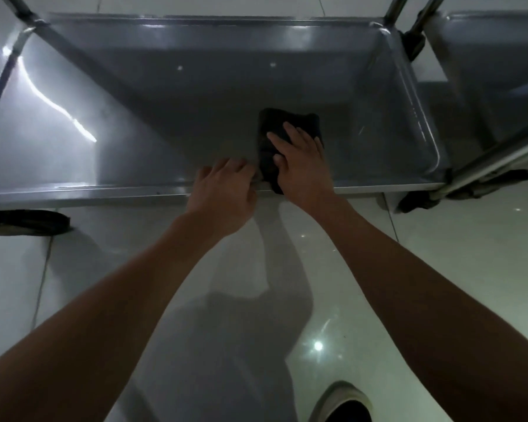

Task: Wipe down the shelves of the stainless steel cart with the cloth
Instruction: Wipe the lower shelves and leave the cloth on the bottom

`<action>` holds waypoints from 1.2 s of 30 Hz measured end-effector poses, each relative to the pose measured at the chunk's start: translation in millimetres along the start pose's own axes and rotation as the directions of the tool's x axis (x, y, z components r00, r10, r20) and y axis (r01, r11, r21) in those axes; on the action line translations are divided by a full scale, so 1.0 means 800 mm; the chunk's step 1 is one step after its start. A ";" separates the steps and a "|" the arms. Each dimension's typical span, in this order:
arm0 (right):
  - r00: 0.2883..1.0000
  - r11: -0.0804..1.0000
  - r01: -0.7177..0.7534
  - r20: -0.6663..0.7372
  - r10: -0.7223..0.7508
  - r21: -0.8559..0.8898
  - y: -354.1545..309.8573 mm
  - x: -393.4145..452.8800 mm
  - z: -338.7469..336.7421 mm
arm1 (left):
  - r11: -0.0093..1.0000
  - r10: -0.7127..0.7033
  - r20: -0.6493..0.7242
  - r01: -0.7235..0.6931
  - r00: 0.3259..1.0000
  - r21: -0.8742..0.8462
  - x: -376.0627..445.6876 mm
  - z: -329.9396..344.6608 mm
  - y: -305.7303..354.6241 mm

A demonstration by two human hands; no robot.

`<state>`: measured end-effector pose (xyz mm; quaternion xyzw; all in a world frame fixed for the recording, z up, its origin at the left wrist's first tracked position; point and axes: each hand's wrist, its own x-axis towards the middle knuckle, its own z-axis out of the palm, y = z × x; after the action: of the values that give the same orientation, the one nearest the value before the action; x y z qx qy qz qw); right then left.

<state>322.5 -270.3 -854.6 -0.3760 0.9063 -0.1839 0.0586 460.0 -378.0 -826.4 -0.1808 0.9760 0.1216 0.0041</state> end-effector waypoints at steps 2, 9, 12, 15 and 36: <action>0.999 0.999 -0.032 -0.010 0.032 -0.002 0.031 -0.003 -0.012 | 0.999 0.033 -0.005 -0.033 0.999 0.006 0.016 0.008 0.026; 0.983 0.987 -0.159 -0.094 0.159 0.004 0.149 -0.023 -0.060 | 0.987 0.159 0.025 -0.159 0.987 -0.001 0.063 0.030 0.128; 0.961 0.968 -0.251 -0.119 0.248 -0.013 0.199 -0.032 -0.086 | 0.983 0.184 0.034 -0.185 0.982 0.014 0.077 0.038 0.166; 0.940 0.934 -0.334 -0.117 0.320 -0.128 0.235 -0.035 -0.102 | 0.987 0.154 0.046 -0.156 0.987 0.040 0.087 0.048 0.184; 0.993 0.998 -0.047 0.106 0.051 -0.038 0.024 0.105 -0.011 | 0.994 -0.086 -0.112 0.093 0.990 0.055 0.047 -0.015 -0.051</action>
<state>247.8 -314.0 -851.0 -0.3640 0.9139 -0.1458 0.1046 440.0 -431.0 -826.0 -0.2306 0.9688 0.0816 -0.0384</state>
